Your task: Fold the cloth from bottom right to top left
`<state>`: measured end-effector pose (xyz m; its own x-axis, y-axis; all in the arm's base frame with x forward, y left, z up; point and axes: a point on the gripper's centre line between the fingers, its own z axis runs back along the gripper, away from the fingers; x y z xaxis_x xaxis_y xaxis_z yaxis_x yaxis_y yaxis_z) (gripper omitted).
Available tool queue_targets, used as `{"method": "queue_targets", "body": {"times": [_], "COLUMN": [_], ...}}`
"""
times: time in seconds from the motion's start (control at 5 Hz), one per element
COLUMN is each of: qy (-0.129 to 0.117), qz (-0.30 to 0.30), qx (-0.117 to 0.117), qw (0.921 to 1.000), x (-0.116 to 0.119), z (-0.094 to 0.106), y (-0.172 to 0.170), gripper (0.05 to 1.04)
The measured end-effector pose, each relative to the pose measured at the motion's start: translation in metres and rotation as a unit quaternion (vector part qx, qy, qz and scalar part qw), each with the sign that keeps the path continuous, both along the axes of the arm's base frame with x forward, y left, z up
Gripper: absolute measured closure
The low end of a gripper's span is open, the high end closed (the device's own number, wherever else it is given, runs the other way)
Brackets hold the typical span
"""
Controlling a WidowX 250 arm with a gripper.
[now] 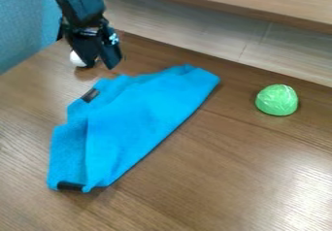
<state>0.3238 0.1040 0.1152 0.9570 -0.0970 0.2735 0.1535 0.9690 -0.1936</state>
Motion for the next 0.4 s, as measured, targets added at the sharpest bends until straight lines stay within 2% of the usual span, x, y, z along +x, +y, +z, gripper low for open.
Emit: {"method": "queue_targets", "body": {"times": [0.2,0.4], "qy": [0.053,0.076], "qz": [-0.022,-0.045], "qx": [0.055,0.070], "qw": [0.9968,0.9936], "x": [0.011,0.018], "z": [0.009,0.010], "y": [-0.023,-0.039], "gripper": [0.083,0.083]}}
